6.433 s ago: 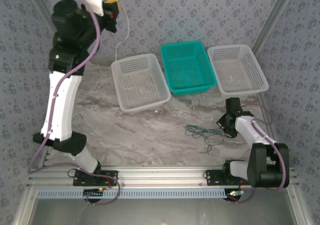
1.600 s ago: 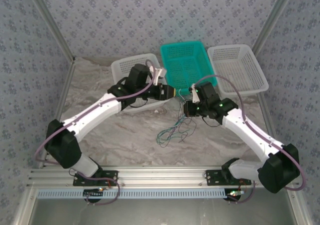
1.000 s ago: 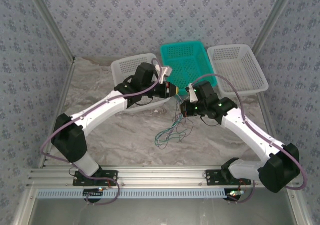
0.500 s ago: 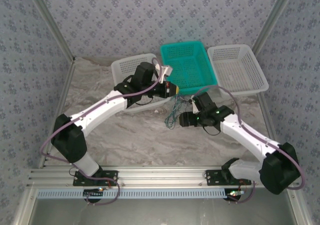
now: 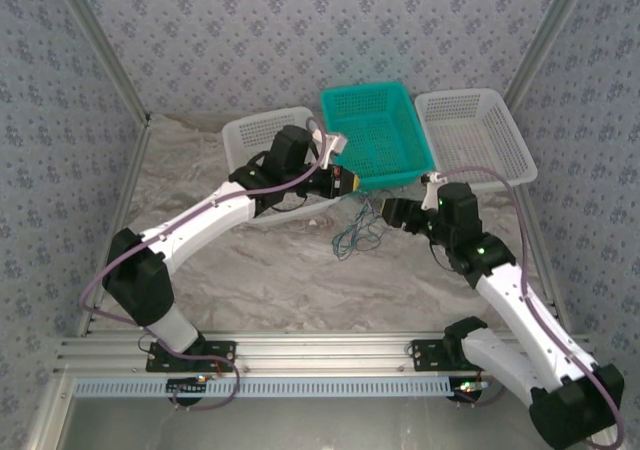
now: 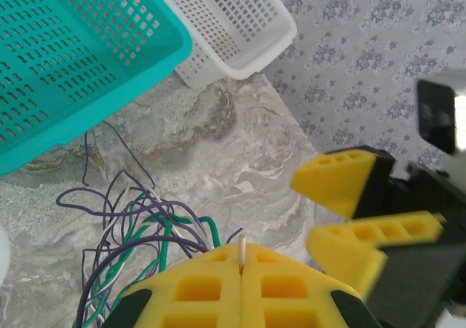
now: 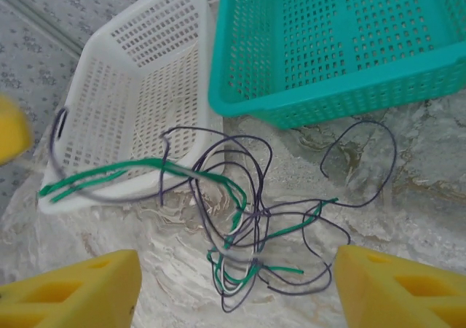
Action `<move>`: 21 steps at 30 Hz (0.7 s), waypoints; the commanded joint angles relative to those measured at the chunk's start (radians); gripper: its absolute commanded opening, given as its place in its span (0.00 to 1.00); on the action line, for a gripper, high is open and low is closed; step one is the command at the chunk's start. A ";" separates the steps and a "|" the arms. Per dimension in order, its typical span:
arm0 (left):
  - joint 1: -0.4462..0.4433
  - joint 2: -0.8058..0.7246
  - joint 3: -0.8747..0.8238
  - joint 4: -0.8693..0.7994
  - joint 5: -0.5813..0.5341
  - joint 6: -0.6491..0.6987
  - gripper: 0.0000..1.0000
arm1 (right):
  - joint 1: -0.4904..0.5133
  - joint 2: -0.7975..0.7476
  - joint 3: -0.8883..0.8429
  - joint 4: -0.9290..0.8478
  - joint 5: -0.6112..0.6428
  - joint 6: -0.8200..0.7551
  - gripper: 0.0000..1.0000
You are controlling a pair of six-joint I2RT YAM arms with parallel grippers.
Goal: Untangle the cables
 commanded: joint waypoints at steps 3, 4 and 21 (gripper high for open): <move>-0.020 -0.054 0.019 -0.008 0.029 0.033 0.00 | -0.020 0.075 0.029 0.111 -0.160 -0.146 0.60; -0.023 -0.054 0.021 -0.009 0.029 0.033 0.00 | -0.033 0.096 0.025 0.128 -0.200 -0.169 0.59; -0.038 -0.114 0.013 0.027 0.046 0.010 0.00 | -0.050 0.382 0.023 0.358 -0.318 -0.108 0.41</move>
